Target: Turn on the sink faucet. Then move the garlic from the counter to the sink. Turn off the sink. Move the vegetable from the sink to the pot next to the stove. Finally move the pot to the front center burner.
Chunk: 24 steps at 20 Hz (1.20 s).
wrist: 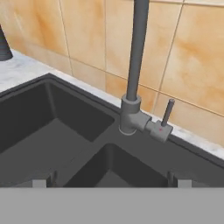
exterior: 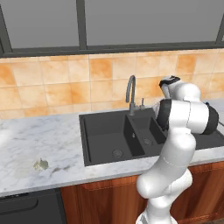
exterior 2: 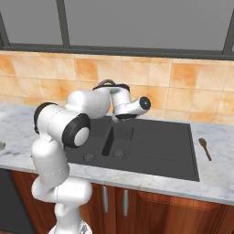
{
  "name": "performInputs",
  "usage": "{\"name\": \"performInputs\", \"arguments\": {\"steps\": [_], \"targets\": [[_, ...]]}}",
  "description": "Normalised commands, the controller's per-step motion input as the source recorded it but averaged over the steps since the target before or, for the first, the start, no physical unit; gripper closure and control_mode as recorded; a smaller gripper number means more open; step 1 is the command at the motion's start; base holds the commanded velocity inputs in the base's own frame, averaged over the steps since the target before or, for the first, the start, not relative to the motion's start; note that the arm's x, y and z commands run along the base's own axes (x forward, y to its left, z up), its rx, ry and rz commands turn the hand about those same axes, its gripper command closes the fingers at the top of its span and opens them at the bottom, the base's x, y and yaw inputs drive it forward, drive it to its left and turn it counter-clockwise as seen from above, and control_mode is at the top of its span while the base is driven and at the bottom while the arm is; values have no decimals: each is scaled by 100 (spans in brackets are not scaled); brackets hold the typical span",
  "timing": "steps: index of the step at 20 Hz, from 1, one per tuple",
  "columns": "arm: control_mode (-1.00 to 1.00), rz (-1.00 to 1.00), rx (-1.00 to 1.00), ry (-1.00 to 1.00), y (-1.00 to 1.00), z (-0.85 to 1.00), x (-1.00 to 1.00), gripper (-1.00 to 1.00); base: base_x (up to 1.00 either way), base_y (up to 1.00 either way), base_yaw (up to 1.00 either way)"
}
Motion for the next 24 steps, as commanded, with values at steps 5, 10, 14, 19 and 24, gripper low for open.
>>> {"name": "performInputs", "arguments": {"steps": [5,10,14,19,24], "targets": [[-100,22,11,-13,-1,-5,37,-100,0,0,0],[-100,22,4,-11,-1,-18,45,-100,0,0,0],[-100,18,3,-13,-1,-18,40,-100,0,0,0],[-100,13,0,-12,-1,-18,34,-100,0,0,0],[-100,1,0,-1,3,-1,34,-100,0,0,0]]}}
